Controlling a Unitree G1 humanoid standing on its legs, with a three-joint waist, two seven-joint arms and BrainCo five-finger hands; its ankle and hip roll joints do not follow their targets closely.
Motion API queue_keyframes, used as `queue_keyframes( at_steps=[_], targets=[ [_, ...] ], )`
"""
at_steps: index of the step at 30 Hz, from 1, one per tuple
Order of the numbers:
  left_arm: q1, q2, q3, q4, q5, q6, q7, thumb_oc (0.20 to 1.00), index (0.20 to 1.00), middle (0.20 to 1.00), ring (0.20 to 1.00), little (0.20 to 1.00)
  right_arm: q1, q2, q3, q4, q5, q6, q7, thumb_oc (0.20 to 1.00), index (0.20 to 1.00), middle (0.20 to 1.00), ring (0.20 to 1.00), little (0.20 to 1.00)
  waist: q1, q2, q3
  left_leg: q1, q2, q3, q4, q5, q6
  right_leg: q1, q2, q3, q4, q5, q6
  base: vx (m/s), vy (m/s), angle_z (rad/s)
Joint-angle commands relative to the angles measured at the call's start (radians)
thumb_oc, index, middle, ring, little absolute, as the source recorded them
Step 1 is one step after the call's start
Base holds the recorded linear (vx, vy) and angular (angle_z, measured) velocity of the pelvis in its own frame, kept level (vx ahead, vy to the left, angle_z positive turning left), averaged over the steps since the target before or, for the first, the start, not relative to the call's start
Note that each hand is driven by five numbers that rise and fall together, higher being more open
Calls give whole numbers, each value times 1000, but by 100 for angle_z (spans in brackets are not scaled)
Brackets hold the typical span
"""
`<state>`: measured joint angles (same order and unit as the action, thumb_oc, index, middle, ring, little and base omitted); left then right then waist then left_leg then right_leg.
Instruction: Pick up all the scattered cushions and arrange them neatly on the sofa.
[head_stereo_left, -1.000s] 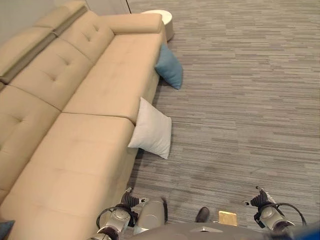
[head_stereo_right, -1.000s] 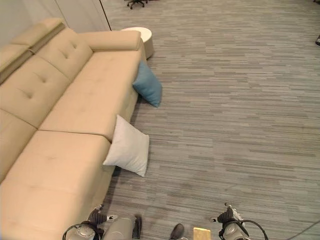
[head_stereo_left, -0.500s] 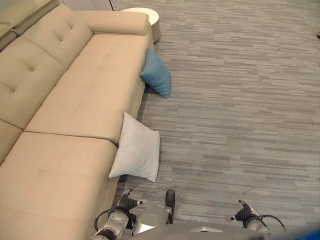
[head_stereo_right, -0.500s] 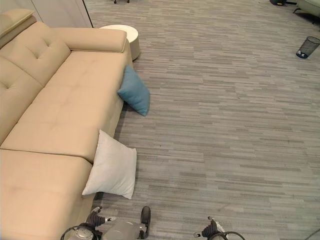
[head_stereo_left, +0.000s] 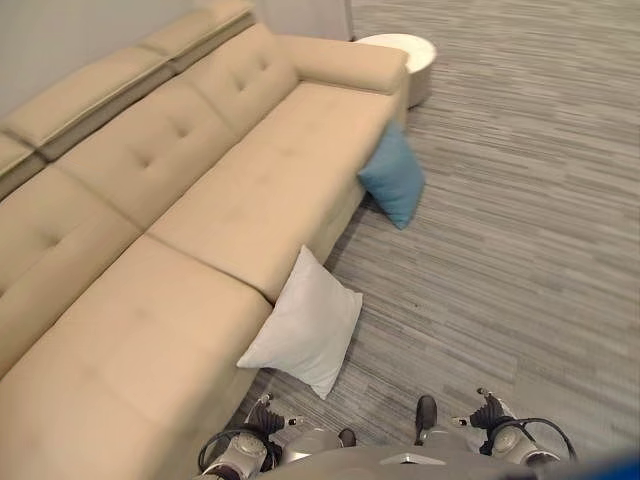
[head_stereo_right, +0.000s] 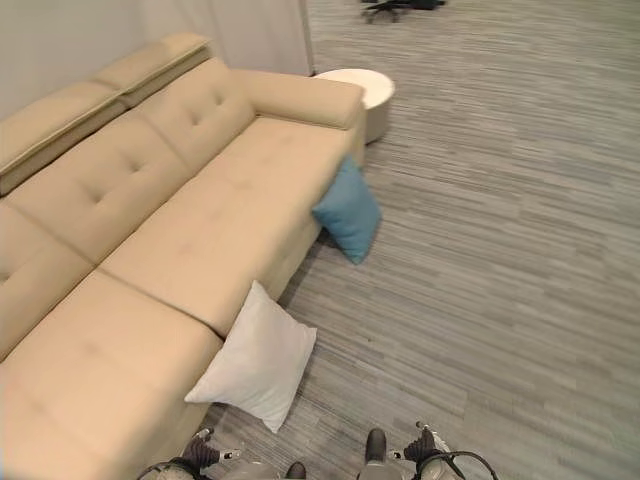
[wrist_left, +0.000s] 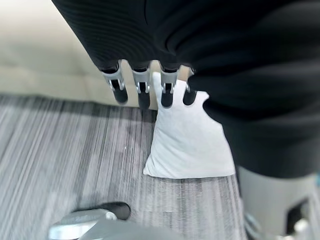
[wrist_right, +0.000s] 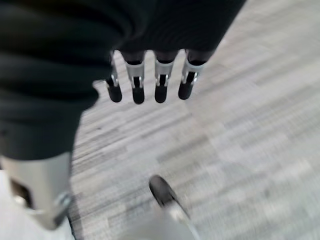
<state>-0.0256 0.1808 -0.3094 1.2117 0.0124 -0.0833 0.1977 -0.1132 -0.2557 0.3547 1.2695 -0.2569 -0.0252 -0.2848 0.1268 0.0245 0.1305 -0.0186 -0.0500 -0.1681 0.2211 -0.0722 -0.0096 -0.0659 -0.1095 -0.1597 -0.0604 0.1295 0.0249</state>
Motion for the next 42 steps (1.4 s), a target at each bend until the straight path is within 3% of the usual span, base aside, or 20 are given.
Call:
queue_keyframes(
  at_steps=[1,3,7,10,12,14,16,21,24,25,27,29,31,35,36,37,38,40,41,42],
  targets=[
    [-40,-39,-24,-5,23,-3,-5,1000,1000,1000,1000,1000,7,-58,5,-30,47,-15,-18,1000,1000,1000,1000,1000,-20,-10,45,-124,51,127,105,29,-37,57,-28,-71,37,-129,77,9,-249,86],
    [-39,-35,-27,-17,14,-2,-6,1000,1000,1000,1000,1000,31,-60,-8,-31,52,-20,-28,1000,1000,1000,1000,1000,-27,-22,48,-153,70,248,80,10,-17,107,-19,-146,-3,-141,72,89,-258,127],
    [-38,-36,-23,-21,11,-4,-10,1000,1000,1000,1000,1000,57,-45,-9,-22,43,-15,-39,1000,1000,1000,1000,1000,-22,-8,30,-155,34,366,-66,53,4,138,17,-214,3,-173,67,118,-73,136],
    [-26,-30,-6,-17,-4,-6,-7,1000,1000,1000,1000,1000,52,-28,0,-21,24,-13,-37,1000,1000,1000,1000,1000,-9,-15,17,-125,9,305,-112,60,-1,148,19,-243,29,-185,75,151,18,-2],
    [-12,-22,22,-14,-18,-8,-8,1000,1000,1000,1000,1000,57,-19,11,-20,-3,-12,-30,1000,1000,1000,1000,1000,17,-22,0,-85,-1,292,-151,51,20,146,8,-261,104,-204,86,176,87,9],
    [-14,2,32,-16,-12,-5,-5,1000,1000,1000,1000,1000,34,-17,17,-35,-18,-14,-20,1000,1000,1000,1000,1000,21,-13,18,-47,2,256,-175,49,45,38,-48,-246,375,-162,144,134,120,25],
    [-16,6,27,-8,-8,-10,-4,1000,1000,1000,1000,1000,25,-14,18,-41,-14,-20,-17,1000,1000,1000,1000,1000,14,-4,21,-31,1,228,-184,44,52,-9,-60,-218,451,-138,164,103,45,53],
    [-22,0,12,-12,-7,-18,-1,1000,1000,1000,1000,1000,17,-9,23,-44,-10,-21,-16,1000,1000,1000,1000,1000,3,4,25,6,-9,136,-204,37,42,-36,-68,-135,303,-147,128,135,-96,60],
    [-28,-3,-2,0,4,-23,1,1000,1000,1000,1000,1000,17,-14,26,-41,-13,-17,-13,1000,1000,1000,1000,1000,-24,0,26,24,-27,51,-206,29,34,-83,-41,50,196,-106,140,160,-136,83],
    [-33,-4,-5,5,5,-23,2,1000,1000,1000,1000,1000,17,-14,25,-39,-11,-18,-12,1000,1000,1000,1000,1000,-32,-2,29,29,-29,32,-205,25,29,-88,-42,77,176,-91,145,135,-126,114],
    [-39,-5,-12,10,7,-23,5,1000,1000,1000,1000,1000,15,-15,22,-40,-6,-18,-13,1000,1000,1000,1000,1000,-40,-3,31,35,-31,12,-205,20,23,-94,-46,88,168,-81,145,152,-156,122],
    [-46,-13,-14,30,7,-23,7,1000,1000,1000,1000,1000,18,-12,10,-37,-1,-21,-12,1000,1000,1000,1000,1000,-52,-16,19,41,-29,-28,-201,3,2,-37,-68,18,114,-79,144,251,-339,109],
    [-47,-19,-13,31,-1,-24,8,1000,1000,1000,1000,1000,10,-12,8,-33,12,-29,-12,1000,1000,1000,1000,1000,-50,-19,12,26,2,-28,-188,4,-31,5,-55,-38,74,-90,133,163,-325,114],
    [-58,-25,-23,3,-30,-17,9,1000,1000,1000,1000,1000,4,-30,6,-45,44,-38,-16,1000,1000,1000,1000,1000,-62,-22,29,-66,61,77,-79,19,-63,69,-31,-114,49,-149,86,29,-294,107],
    [-58,-29,-33,-6,-21,-14,7,1000,1000,1000,1000,1000,12,-34,2,-42,48,-35,-17,1000,1000,1000,1000,1000,-77,-27,36,-98,96,210,-39,25,-57,98,-33,-164,34,-165,77,-54,-174,194],
    [-57,-29,-37,-10,-14,-13,3,1000,1000,1000,1000,1000,17,-36,-1,-41,50,-32,-16,1000,1000,1000,1000,1000,-84,-29,37,-108,111,274,-32,29,-49,105,-31,-185,28,-166,74,-50,-165,217],
    [-47,-25,-38,-9,-2,-14,-5,1000,1000,1000,1000,1000,37,-29,-8,-39,55,-27,-19,1000,1000,1000,1000,1000,-95,-27,31,-124,112,412,-65,53,-37,129,-20,-235,16,-169,70,24,-76,192],
    [-33,-21,-19,5,-2,-15,-9,1000,1000,1000,1000,1000,37,-15,0,-37,47,-25,-19,1000,1000,1000,1000,1000,-82,-30,25,-115,86,412,-106,57,-30,136,-9,-239,30,-178,71,143,22,114],
    [-25,2,31,30,-3,-16,-32,1000,1000,1000,1000,1000,58,-120,-57,1,74,-32,87,1000,1000,1000,1000,1000,-78,-49,18,-88,60,361,-139,49,-22,133,-7,-235,66,-186,78,134,52,57],
    [-26,1,30,30,-3,-16,-32,1000,1000,1000,1000,1000,59,-122,-58,0,74,-31,89,1000,1000,1000,1000,1000,-78,-48,19,-86,60,361,-140,49,-22,133,-7,-235,67,-187,78,108,75,-32]
  ],
)
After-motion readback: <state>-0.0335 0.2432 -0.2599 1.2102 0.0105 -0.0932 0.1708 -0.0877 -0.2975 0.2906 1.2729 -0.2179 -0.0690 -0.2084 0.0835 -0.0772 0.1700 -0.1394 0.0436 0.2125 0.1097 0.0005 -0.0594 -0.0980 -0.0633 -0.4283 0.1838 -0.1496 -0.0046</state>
